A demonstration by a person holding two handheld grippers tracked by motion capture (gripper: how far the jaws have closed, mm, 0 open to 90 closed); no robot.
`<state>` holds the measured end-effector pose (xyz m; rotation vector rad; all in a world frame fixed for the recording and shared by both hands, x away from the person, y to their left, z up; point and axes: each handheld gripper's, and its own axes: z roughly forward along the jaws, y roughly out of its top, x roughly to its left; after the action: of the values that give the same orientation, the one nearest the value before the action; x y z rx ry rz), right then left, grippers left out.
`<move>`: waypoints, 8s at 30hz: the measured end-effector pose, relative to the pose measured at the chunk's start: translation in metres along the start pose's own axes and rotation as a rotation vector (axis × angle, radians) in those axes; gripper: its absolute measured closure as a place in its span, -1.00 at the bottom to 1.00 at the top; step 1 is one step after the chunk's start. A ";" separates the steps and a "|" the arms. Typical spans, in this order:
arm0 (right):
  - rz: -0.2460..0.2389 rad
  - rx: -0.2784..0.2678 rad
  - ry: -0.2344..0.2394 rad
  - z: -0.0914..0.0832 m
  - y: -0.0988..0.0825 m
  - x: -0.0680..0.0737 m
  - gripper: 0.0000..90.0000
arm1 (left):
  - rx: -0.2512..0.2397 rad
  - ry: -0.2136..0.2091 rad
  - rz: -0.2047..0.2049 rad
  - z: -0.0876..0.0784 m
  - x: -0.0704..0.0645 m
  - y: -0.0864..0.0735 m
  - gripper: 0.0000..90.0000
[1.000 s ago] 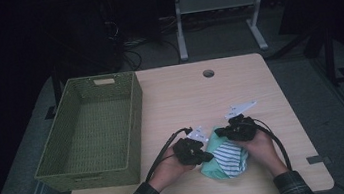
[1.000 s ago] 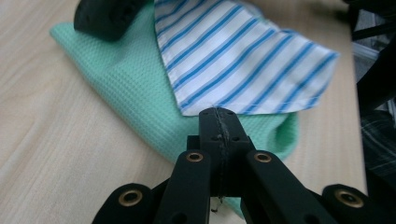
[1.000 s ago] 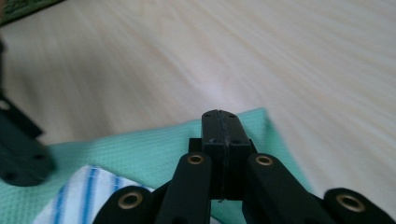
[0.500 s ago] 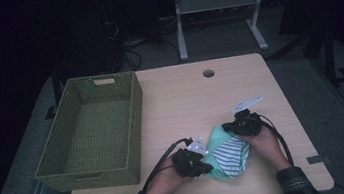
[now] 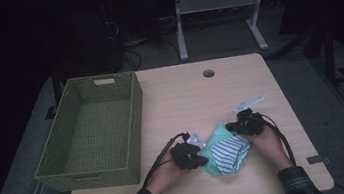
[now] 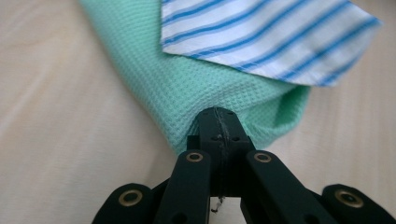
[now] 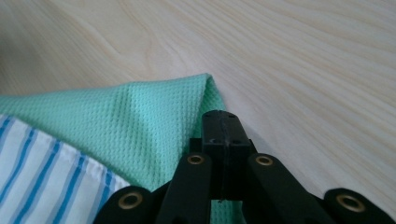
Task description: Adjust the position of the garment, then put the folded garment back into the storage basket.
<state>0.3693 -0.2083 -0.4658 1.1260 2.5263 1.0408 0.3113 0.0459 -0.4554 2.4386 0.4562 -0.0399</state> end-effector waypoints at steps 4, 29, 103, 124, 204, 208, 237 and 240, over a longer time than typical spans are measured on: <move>0.012 0.007 -0.011 -0.004 -0.003 -0.003 1.00 | -0.011 0.032 -0.023 0.001 0.010 0.003 0.99; 0.005 0.018 -0.010 -0.038 -0.022 0.009 1.00 | -0.054 0.142 -0.068 -0.012 0.046 0.016 0.93; -0.051 -0.018 0.075 -0.070 -0.067 0.033 0.99 | -0.014 0.140 -0.078 -0.043 0.016 -0.018 -0.64; 0.121 -0.070 -0.210 -0.071 -0.092 -0.013 -0.31 | -0.042 0.112 -0.055 -0.043 0.005 -0.004 -0.64; 0.129 -0.096 -0.237 -0.066 -0.095 -0.012 -0.61 | 0.075 0.047 0.005 0.004 -0.001 0.018 0.59; 0.129 -0.096 -0.238 -0.066 -0.095 -0.012 -0.61 | 0.059 0.040 -0.010 -0.001 -0.002 0.021 0.59; 0.140 -0.093 -0.245 -0.065 -0.095 -0.012 -0.66 | 0.046 0.027 0.008 -0.074 0.005 0.052 0.59; 0.139 -0.093 -0.246 -0.065 -0.095 -0.013 -0.66 | 0.040 0.037 0.007 -0.080 0.006 0.055 0.59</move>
<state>0.2954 -0.2958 -0.4820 1.3286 2.2152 0.9726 0.3280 0.0566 -0.3601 2.4837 0.4668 -0.0013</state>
